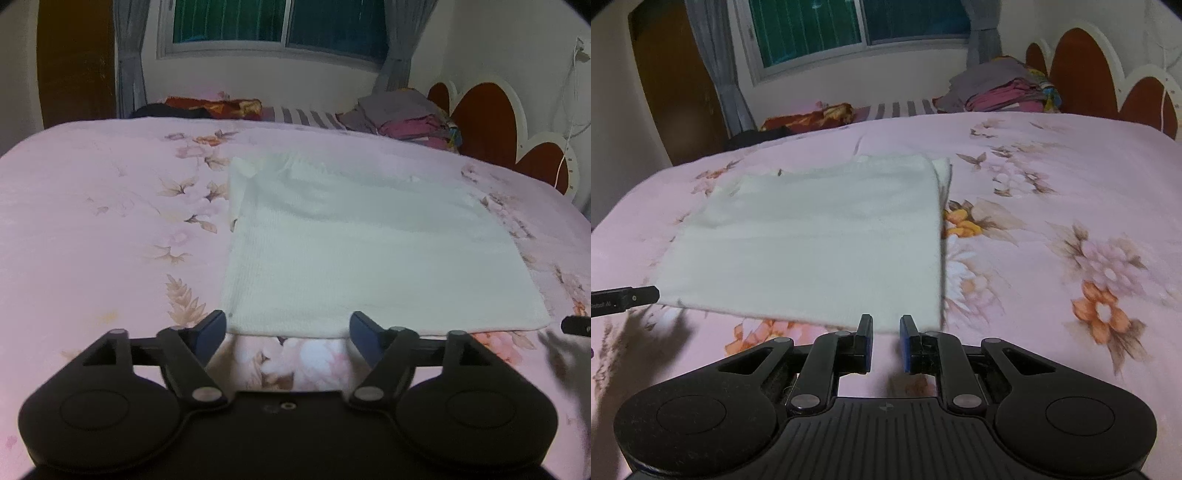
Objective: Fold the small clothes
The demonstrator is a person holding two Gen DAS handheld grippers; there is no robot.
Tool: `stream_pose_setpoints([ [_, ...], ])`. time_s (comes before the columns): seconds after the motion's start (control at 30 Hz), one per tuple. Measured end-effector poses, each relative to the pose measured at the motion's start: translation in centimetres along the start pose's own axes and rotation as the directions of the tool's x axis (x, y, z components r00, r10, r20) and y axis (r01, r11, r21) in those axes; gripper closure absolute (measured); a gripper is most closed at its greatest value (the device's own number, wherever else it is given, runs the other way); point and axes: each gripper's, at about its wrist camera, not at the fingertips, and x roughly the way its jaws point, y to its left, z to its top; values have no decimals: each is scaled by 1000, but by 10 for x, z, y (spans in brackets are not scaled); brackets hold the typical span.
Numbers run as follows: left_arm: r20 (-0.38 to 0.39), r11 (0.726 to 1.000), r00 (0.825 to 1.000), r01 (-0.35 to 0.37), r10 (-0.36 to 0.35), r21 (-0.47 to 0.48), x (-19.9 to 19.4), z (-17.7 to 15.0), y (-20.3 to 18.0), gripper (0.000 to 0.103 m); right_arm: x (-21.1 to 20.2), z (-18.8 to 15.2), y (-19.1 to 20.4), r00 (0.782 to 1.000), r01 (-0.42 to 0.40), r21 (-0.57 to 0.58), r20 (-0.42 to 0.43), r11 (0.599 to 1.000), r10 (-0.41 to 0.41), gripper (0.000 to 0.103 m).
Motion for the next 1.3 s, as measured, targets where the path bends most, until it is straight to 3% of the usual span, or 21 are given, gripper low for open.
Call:
stream_pose_setpoints([
  [0.1,15,998,1000,26,-25,-57,-11,-5,2,26,-11,-8,-4,1000,-10,21,0,1000,10,88],
  [0.17,10,988,998,65,-64,-141,-13,-10,8,33,-16,-11,-2,1000,-18,25,5,1000,18,88],
  [0.27,15,960,996,94,-94,-262,-8,-20,18,37,-17,-9,2,999,-32,19,11,999,32,88],
  [0.33,29,926,992,127,-125,-355,-3,-26,27,37,-14,-4,7,999,-41,12,14,999,41,88],
  [0.4,56,875,986,168,-160,-454,4,-33,38,40,-10,1,11,999,-42,7,21,999,42,88],
  [0.57,120,709,964,255,-237,-657,32,-42,59,46,9,19,24,998,-51,-7,35,999,51,88],
  [0.67,203,565,950,304,-236,-767,46,-45,68,46,23,32,35,994,-88,0,68,996,87,88],
  [0.7,215,549,949,309,-230,-777,52,-44,68,46,28,36,39,992,-98,-3,77,995,98,93],
  [0.73,222,547,951,307,-217,-779,56,-41,67,48,35,40,44,990,-108,-10,85,994,108,101],
  [0.8,245,548,947,321,-210,-772,66,-36,64,50,52,49,55,989,-125,-22,80,992,126,103],
  [0.9,262,548,948,319,-183,-773,82,-30,64,62,82,61,72,990,-129,-35,61,991,131,103],
  [0.97,281,528,945,326,-167,-784,92,-28,67,70,101,69,80,991,-127,-37,45,991,129,103],
  [1.07,305,503,938,346,-164,-792,104,-22,69,71,124,78,87,992,-124,-30,28,992,125,103],
  [1.23,319,514,933,358,-166,-779,113,-14,64,71,152,84,92,992,-125,-12,5,992,125,103],
  [1.3,314,521,933,359,-177,-775,117,-11,65,81,161,83,91,993,-117,-12,-18,993,116,103],
])
